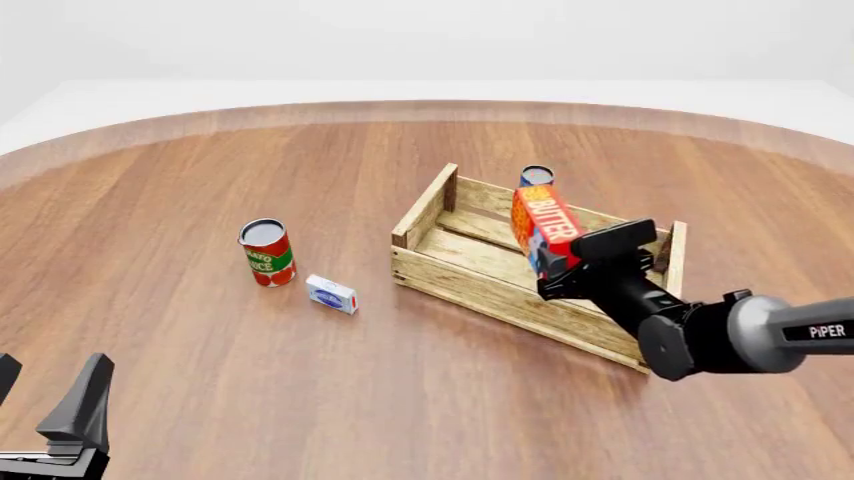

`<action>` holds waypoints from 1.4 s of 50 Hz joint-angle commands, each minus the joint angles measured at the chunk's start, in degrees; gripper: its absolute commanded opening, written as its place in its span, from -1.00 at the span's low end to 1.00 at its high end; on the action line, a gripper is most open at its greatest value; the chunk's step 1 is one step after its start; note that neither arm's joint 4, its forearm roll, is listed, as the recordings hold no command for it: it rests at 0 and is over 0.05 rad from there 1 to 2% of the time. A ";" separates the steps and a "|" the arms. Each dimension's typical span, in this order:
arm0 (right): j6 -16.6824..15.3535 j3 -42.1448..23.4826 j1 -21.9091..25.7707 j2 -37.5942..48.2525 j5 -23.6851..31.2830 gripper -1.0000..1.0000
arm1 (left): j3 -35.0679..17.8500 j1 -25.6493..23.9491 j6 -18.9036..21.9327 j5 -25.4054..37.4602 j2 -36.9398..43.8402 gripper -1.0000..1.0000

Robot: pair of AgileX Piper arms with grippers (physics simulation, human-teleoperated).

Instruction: Pick up the butter and put it in the tray.

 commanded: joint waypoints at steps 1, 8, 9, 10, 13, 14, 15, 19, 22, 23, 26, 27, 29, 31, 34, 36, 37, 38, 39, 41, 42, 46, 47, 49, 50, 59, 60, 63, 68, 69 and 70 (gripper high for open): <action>1.17 -1.32 -0.02 0.51 -0.75 -1.00 | 0.00 0.00 0.00 0.00 0.01 1.00; 1.29 -1.59 -0.02 1.29 -1.00 -1.00 | 0.00 0.00 0.01 0.00 -0.01 1.00; 1.33 -1.70 0.01 1.43 -0.97 -1.00 | 0.00 0.01 -0.01 0.00 -0.01 1.00; 1.36 -1.74 0.00 1.48 -0.97 -1.00 | 0.00 0.00 0.01 0.00 0.00 1.00; 1.38 -1.81 -0.08 1.77 -1.12 -1.00 | 0.00 0.01 -0.01 0.00 0.01 1.00; 1.39 -1.82 -0.07 1.93 -1.22 -1.00 | 0.00 0.00 -0.01 0.00 0.00 1.00; 1.41 -1.83 -0.08 2.04 -1.27 -1.00 | 0.00 0.00 0.01 0.00 -0.01 1.00; 1.41 -1.99 -0.02 2.59 -1.42 -1.00 | 0.00 0.00 -0.01 0.00 -0.01 1.00; 1.46 -2.21 0.07 2.81 -1.40 -1.00 | 0.00 0.00 0.00 0.00 0.00 1.00; 1.44 -2.26 0.10 2.88 -1.40 -1.00 | 0.00 0.00 0.01 0.00 0.00 1.00; 1.47 -2.31 0.17 3.09 -1.48 -1.00 | 0.00 0.00 0.01 0.00 0.01 1.00; 1.47 -2.32 0.16 3.14 -1.51 -1.00 | 0.00 0.01 -0.01 0.00 0.00 1.00; 1.41 -2.29 0.00 3.33 -1.64 -1.00 | 0.00 0.00 0.00 0.00 0.00 1.00; 1.36 -2.18 -0.07 3.49 -1.83 -1.00 | 0.00 0.00 0.01 0.00 0.00 1.00; 1.41 -2.26 -0.08 3.68 -1.88 -1.00 | 0.00 0.01 -0.01 0.00 0.01 1.00; 1.41 -2.29 -0.14 3.82 -1.93 -1.00 | 0.00 0.00 -0.01 0.00 0.01 1.00; 1.40 -2.28 -0.12 3.88 -1.98 -1.00 | 0.00 -0.01 -0.01 0.00 0.01 1.00; 1.38 -2.33 -0.11 4.04 -2.05 -1.00 | 0.00 0.01 0.00 0.00 0.00 1.00; 1.33 -2.30 -0.14 4.14 -2.13 -1.00 | 0.00 0.01 0.00 0.00 0.00 1.00; 1.44 -2.33 -0.05 4.21 -2.13 -1.00 | 0.00 0.00 0.01 0.00 0.00 1.00; 1.46 -2.35 -0.04 4.27 -2.15 -1.00 | 0.00 0.01 0.00 0.00 0.01 1.00; 1.61 -2.86 0.06 4.81 -1.67 -1.00 | 0.00 -0.01 -0.01 0.00 0.00 1.00; 1.87 -3.15 0.21 5.05 -1.33 -1.00 | 0.00 0.00 -0.01 0.00 0.01 1.00; 1.72 -3.15 0.35 5.01 -1.34 -1.00 | 0.00 0.01 0.01 0.00 0.00 1.00; 1.79 -3.31 0.69 5.13 -1.12 1.00 | 0.00 -0.01 0.00 0.00 0.00 1.00; 1.70 -3.64 0.63 5.23 -0.72 1.00 | 0.00 0.00 -0.01 0.00 0.00 1.00; 1.66 -3.62 0.58 5.19 -0.71 1.00 | 0.00 0.00 0.00 0.00 0.00 1.00; 1.62 -3.69 0.49 5.00 -0.50 1.00 | 0.00 0.01 0.01 0.00 0.01 1.00; 1.58 -3.68 0.57 4.74 -0.39 1.00 | 0.00 0.00 0.00 0.00 0.00 1.00; 1.60 -3.67 0.56 4.71 -0.36 1.00 | 0.00 0.02 0.00 0.00 0.00 1.00; 1.62 -3.62 0.59 4.61 -0.31 1.00 | 0.00 -0.01 0.01 0.00 0.01 1.00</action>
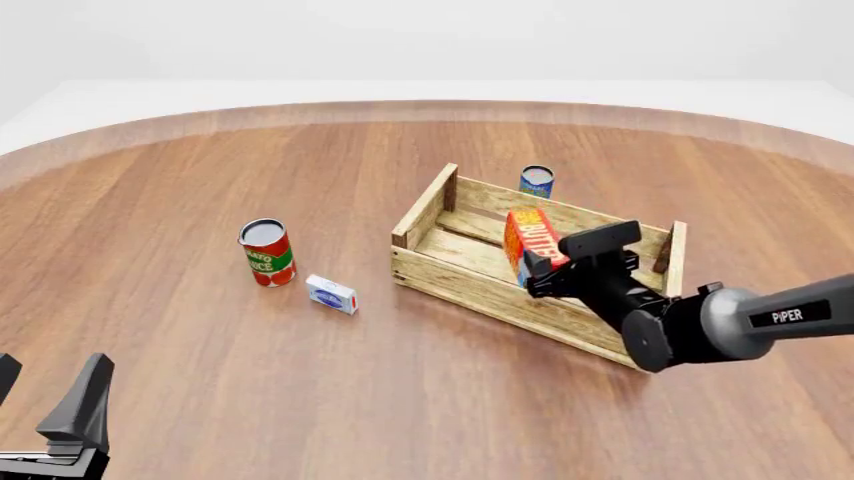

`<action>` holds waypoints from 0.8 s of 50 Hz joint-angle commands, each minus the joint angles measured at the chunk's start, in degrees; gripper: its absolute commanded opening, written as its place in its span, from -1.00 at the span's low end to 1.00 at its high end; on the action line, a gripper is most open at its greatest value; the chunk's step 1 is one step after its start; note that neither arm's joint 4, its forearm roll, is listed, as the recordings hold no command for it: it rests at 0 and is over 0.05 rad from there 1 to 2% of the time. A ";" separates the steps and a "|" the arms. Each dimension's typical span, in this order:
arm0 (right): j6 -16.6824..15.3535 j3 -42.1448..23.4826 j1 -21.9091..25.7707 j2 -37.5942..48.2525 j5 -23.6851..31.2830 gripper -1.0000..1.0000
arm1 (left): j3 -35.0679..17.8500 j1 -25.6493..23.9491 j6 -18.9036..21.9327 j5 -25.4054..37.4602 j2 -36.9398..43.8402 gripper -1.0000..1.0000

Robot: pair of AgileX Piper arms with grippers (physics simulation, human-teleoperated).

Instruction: Pick up the butter and put it in the tray.

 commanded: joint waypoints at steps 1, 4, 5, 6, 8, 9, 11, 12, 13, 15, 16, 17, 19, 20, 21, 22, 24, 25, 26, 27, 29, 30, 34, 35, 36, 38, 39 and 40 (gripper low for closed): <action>0.11 -0.15 0.09 -0.47 0.36 1.00 | 0.00 -0.01 0.00 0.00 -0.01 1.00; 0.01 -0.03 0.11 -0.65 0.37 1.00 | 0.00 0.00 0.00 0.00 0.00 1.00; -0.03 0.05 0.09 -0.81 0.44 1.00 | 0.00 0.00 0.00 0.00 0.00 1.00; -0.05 0.22 0.06 -1.23 0.58 1.00 | 0.00 0.00 0.00 0.00 0.00 1.00; -0.17 0.51 -0.02 -1.76 0.72 1.00 | 0.00 0.01 0.00 0.00 0.01 1.00; -0.19 0.76 0.01 -2.17 0.81 1.00 | 0.00 -0.02 0.00 0.00 0.01 1.00; -0.25 1.11 -0.09 -3.06 0.94 1.00 | 0.00 -0.01 0.00 0.00 0.00 1.00; -0.19 1.16 -0.02 -3.39 1.12 1.00 | 0.00 -0.01 0.00 0.00 0.00 1.00; -0.13 1.24 0.00 -3.75 1.25 1.00 | 0.00 0.00 0.00 0.00 0.00 1.00; 0.01 1.48 0.13 -4.61 1.55 1.00 | 0.00 -0.01 0.00 0.00 0.00 1.00; 0.03 1.61 0.22 -4.96 1.66 1.00 | 0.00 -0.01 0.00 0.00 0.00 1.00; 0.02 2.03 0.30 -5.80 1.76 1.00 | 0.00 0.00 0.00 0.00 0.00 1.00; 0.03 2.21 0.25 -6.16 1.82 1.00 | 0.00 -0.01 0.00 0.00 -0.01 1.00; 0.03 2.51 0.25 -6.77 1.92 1.00 | 0.00 -0.01 0.00 0.00 0.00 1.00; 0.04 2.67 0.29 -7.18 2.04 1.00 | 0.00 -0.01 0.01 0.00 0.00 1.00; 0.07 3.03 0.33 -8.39 2.42 1.00 | 0.00 0.00 0.01 0.00 -0.01 1.00; 0.13 3.17 0.36 -8.90 2.61 1.00 | 0.00 0.00 0.01 0.00 0.00 1.00; 0.12 3.38 0.46 -9.85 2.84 1.00 | 0.00 0.01 0.00 0.00 -0.01 1.00; 0.00 3.48 0.61 -10.34 2.91 1.00 | 0.00 0.00 0.01 0.00 -0.01 1.00; 0.16 3.49 0.75 -10.75 3.03 1.00 | 0.00 0.00 0.01 0.00 0.00 1.00; 0.40 3.50 0.89 -11.63 3.44 1.00 | 0.00 -0.01 0.00 0.00 0.00 1.00; 0.40 3.50 0.89 -11.64 3.45 1.00 | 0.00 -0.01 0.00 0.00 0.00 1.00; 0.62 3.75 1.30 -12.32 3.63 1.00 | 0.00 0.00 -0.01 0.00 0.00 1.00; 0.59 4.00 1.30 -12.75 3.67 1.00 | 0.00 0.01 -0.01 0.00 -0.01 1.00; 0.61 4.11 1.22 -13.01 3.71 1.00 | 0.00 -0.01 0.00 0.00 -0.01 1.00; 0.68 4.18 1.21 -13.48 3.98 1.00 | 0.00 0.00 0.00 0.00 0.00 1.00; 0.75 4.19 1.20 -13.79 4.15 1.00 | 0.00 -0.01 -0.01 0.00 0.01 1.00; 0.76 4.20 1.22 -14.14 4.34 1.00 | 0.00 0.00 0.00 0.00 0.00 1.00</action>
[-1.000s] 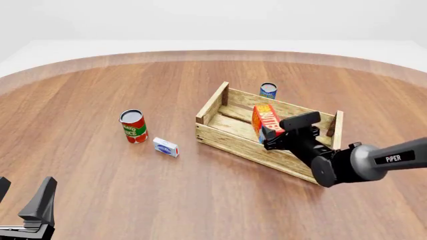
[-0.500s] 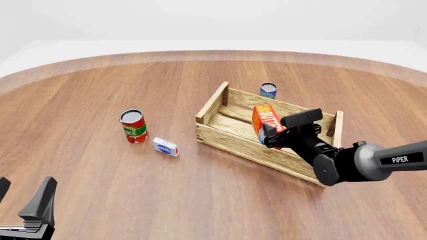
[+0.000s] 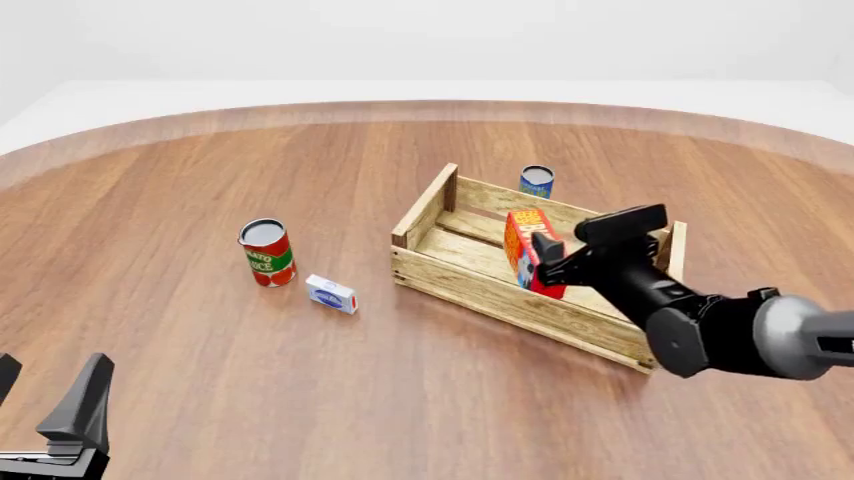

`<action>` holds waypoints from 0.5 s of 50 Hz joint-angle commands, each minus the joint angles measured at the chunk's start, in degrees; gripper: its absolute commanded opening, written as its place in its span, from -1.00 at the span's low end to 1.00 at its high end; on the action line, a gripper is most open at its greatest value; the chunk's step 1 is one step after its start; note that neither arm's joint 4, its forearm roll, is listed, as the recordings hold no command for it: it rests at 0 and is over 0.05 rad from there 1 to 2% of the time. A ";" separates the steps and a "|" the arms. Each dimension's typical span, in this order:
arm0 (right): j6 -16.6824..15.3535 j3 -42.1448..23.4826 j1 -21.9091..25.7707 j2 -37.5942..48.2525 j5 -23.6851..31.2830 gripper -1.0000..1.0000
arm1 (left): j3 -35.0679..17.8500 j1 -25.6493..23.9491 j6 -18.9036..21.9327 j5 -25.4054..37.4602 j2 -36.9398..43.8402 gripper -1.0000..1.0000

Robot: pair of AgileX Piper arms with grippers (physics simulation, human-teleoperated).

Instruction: Pick up the butter and put it in the tray.

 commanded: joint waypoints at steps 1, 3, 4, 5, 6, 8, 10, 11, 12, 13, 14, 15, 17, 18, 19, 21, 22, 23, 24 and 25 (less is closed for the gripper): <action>0.40 0.75 0.44 -3.85 1.48 1.00 | 0.00 0.00 0.01 0.00 0.01 1.00; 0.43 0.81 0.65 -5.29 2.13 1.00 | 0.00 0.02 0.00 0.00 0.00 1.00; 0.43 0.81 0.65 -5.30 2.14 1.00 | 0.00 0.02 0.00 0.00 0.00 1.00; 0.49 0.88 0.72 -5.61 2.25 1.00 | 0.00 -0.01 -0.01 0.00 0.00 1.00; 0.57 0.98 0.81 -6.05 2.40 1.00 | 0.00 -0.01 -0.01 0.00 0.01 1.00; 0.49 1.16 0.84 -6.59 2.54 1.00 | 0.00 0.01 0.00 0.00 0.00 1.00; 0.45 1.29 0.88 -7.25 2.88 1.00 | 0.00 0.00 -0.01 0.00 0.00 1.00; 0.42 1.34 0.88 -7.75 3.14 1.00 | 0.00 0.01 0.00 0.00 0.00 1.00; 0.43 1.32 0.91 -8.10 3.38 1.00 | 0.00 -0.01 0.00 0.00 0.02 1.00; 0.43 1.32 0.99 -8.50 3.61 1.00 | 0.00 -0.01 0.01 0.00 0.01 1.00; 0.53 1.30 1.08 -9.15 4.01 1.00 | 0.00 0.00 0.00 0.00 0.00 1.00; 0.59 1.31 1.10 -9.58 4.26 1.00 | 0.00 0.00 0.01 0.00 0.00 1.00; 0.56 1.45 1.22 -10.49 4.77 1.00 | 0.00 0.00 0.02 0.00 0.00 1.00; 0.54 1.51 1.27 -10.88 4.96 1.00 | 0.00 0.02 0.01 0.00 0.00 1.00; 0.55 1.57 1.29 -11.27 5.16 1.00 | 0.00 -0.01 0.00 0.00 0.01 1.00; 0.50 1.64 1.28 -11.81 5.42 1.00 | 0.00 0.00 0.00 0.00 0.00 1.00; 0.45 1.67 1.32 -12.19 5.59 1.00 | 0.00 0.01 0.00 0.00 0.00 1.00; 0.50 1.69 1.29 -12.79 5.93 1.00 | 0.00 -0.01 0.01 0.00 0.00 1.00; 0.44 1.74 1.31 -13.21 6.11 1.00 | 0.00 0.01 0.00 0.00 0.00 1.00; 0.44 1.79 1.34 -13.58 6.29 1.00 | 0.00 -0.01 0.00 0.00 0.00 1.00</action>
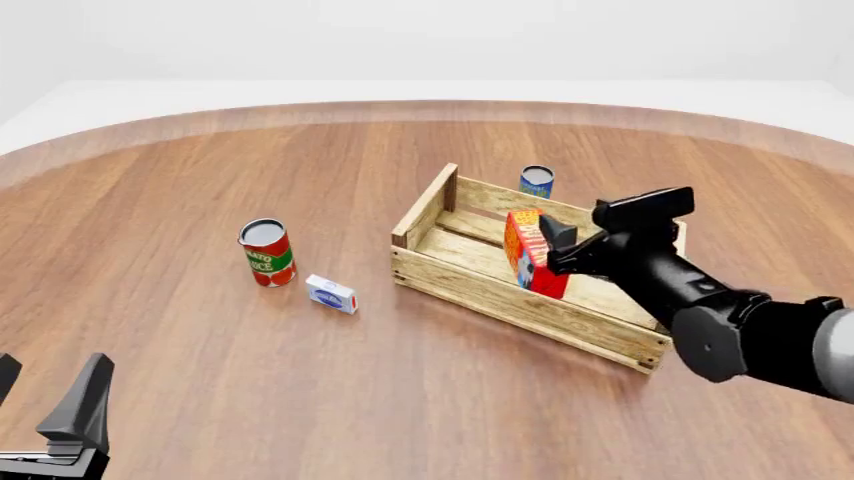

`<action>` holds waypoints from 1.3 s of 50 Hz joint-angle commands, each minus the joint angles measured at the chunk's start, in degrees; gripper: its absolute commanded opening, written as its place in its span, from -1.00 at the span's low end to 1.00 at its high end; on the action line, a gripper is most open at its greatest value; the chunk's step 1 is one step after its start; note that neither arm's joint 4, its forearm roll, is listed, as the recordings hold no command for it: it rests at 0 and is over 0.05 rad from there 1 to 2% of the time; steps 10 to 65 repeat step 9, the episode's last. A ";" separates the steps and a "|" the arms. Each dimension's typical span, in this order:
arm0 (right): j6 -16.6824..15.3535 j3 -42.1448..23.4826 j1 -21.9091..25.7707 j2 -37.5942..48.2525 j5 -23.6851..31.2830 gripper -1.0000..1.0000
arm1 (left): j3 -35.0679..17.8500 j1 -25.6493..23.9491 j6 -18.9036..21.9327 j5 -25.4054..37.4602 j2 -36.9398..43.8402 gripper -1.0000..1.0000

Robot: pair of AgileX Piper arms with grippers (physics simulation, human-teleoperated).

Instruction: Pick up the butter and put it in the tray.

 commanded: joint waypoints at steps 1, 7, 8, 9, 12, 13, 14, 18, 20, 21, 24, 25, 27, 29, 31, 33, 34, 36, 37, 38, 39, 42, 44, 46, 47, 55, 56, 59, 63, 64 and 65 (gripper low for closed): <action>-0.04 0.55 0.37 -4.68 2.33 1.00 | 0.00 0.01 0.00 0.00 0.00 1.00; 0.24 0.77 1.02 -6.84 3.53 1.00 | 0.00 -0.01 0.00 0.00 0.01 1.00; 0.24 0.77 1.02 -6.84 3.54 1.00 | 0.00 -0.01 0.00 0.00 0.01 1.00; 0.25 0.76 1.17 -7.13 3.72 1.00 | 0.00 0.00 -0.01 0.00 0.00 1.00; 0.25 0.76 1.17 -7.13 3.72 1.00 | 0.00 0.00 -0.01 0.00 0.00 1.00; 0.25 0.76 1.17 -7.13 3.72 1.00 | 0.00 0.00 -0.01 0.00 0.00 1.00; 0.25 0.76 1.17 -7.13 3.72 1.00 | 0.00 0.00 -0.01 0.00 0.00 1.00; 0.25 0.76 1.17 -7.13 3.72 1.00 | 0.00 0.00 -0.01 0.00 0.00 1.00; 0.25 0.76 1.17 -7.13 3.72 1.00 | 0.00 0.00 -0.01 0.00 0.00 1.00; 0.25 0.76 1.17 -7.13 3.72 1.00 | 0.00 0.00 -0.01 0.00 0.00 1.00; 0.25 0.76 1.17 -7.13 3.72 1.00 | 0.00 0.00 -0.01 0.00 0.00 1.00; 0.25 0.76 1.17 -7.13 3.72 1.00 | 0.00 0.00 -0.01 0.00 0.00 1.00; 0.25 0.76 1.17 -7.13 3.72 1.00 | 0.00 0.00 -0.01 0.00 0.00 1.00; 0.25 0.76 1.17 -7.13 3.72 1.00 | 0.00 0.00 -0.01 0.00 0.00 1.00; 0.25 0.76 1.17 -7.13 3.72 1.00 | 0.00 0.00 -0.01 0.00 0.00 1.00; 0.25 0.76 1.17 -7.13 3.72 1.00 | 0.00 0.00 -0.01 0.00 0.00 1.00; 0.25 0.76 1.17 -7.13 3.72 1.00 | 0.00 0.00 -0.01 0.00 0.00 1.00; 0.25 0.76 1.17 -7.13 3.72 1.00 | 0.00 0.00 -0.01 0.00 0.00 1.00; 0.25 0.76 1.17 -7.13 3.72 1.00 | 0.00 0.00 -0.01 0.00 0.00 1.00; 0.25 0.76 1.17 -7.13 3.72 1.00 | 0.00 0.00 -0.01 0.00 0.00 1.00; 0.25 0.76 1.17 -7.13 3.72 1.00 | 0.00 0.00 -0.01 0.00 0.00 1.00; 0.25 0.76 1.17 -7.13 3.72 1.00 | 0.00 0.00 -0.01 0.00 0.00 1.00; 0.25 0.76 1.17 -7.13 3.72 1.00 | 0.00 0.00 -0.01 0.00 0.00 1.00; 0.25 0.76 1.17 -7.13 3.72 1.00 | 0.00 0.00 -0.01 0.00 0.00 1.00; 0.25 0.76 1.17 -7.13 3.72 1.00 | 0.00 0.00 -0.01 0.00 0.00 1.00; 0.25 0.76 1.17 -7.13 3.72 1.00 | 0.00 0.00 -0.01 0.00 0.00 1.00; 0.25 0.76 1.17 -7.13 3.72 1.00 | 0.00 0.00 -0.01 0.00 0.00 1.00; 0.25 0.76 1.17 -7.13 3.72 1.00 | 0.00 0.00 -0.01 0.00 0.00 1.00; 0.25 0.76 1.17 -7.13 3.72 1.00 | 0.00 0.00 -0.01 0.00 0.00 1.00; 0.25 0.76 1.17 -7.13 3.72 1.00 | 0.00 0.00 -0.01 0.00 0.00 1.00; 0.25 0.76 1.17 -7.13 3.72 1.00 | 0.00 0.00 -0.01 0.00 0.00 1.00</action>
